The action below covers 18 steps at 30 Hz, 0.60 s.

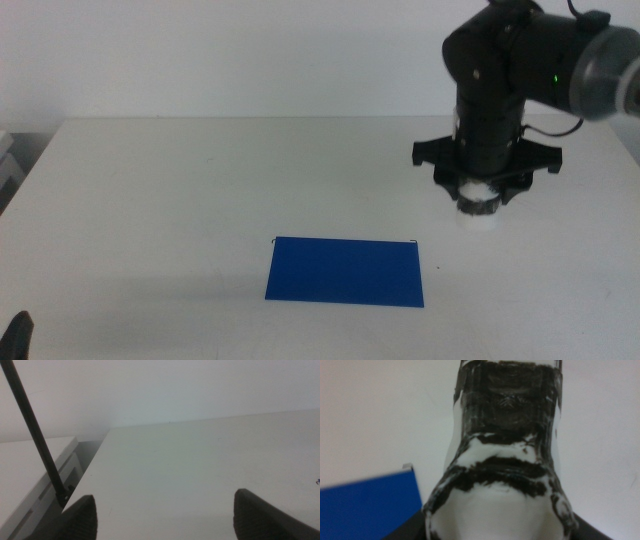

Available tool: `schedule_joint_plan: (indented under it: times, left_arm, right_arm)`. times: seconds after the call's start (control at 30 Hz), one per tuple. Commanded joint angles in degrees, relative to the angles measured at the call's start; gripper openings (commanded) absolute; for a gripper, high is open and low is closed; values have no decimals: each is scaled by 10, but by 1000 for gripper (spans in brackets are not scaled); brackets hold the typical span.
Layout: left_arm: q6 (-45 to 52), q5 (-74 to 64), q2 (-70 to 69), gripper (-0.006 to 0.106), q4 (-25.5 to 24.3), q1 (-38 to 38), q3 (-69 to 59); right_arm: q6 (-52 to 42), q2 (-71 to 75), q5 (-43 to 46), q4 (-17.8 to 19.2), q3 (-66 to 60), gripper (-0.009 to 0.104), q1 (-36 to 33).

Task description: Use one arm to grab the shoe from the table and place it on the mat.

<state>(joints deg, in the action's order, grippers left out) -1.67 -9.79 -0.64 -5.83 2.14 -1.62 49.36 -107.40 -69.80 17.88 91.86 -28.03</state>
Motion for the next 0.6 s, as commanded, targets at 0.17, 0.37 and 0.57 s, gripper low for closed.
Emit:
schedule_joint_plan:
  times: [0.17, 0.37, 0.57]
  left_arm:
    - [-2, 44, -15, 93, 6, -3, -2]
    - [-2, 44, -15, 93, 6, -3, -2]
    - [-2, 44, -15, 93, 6, -3, -2]
  right_arm:
    - [38, 79, 18, 52, -56, 0, -59]
    - [38, 78, 23, 64, -58, 0, -86]
    - [38, 78, 18, 76, -58, 0, -86]
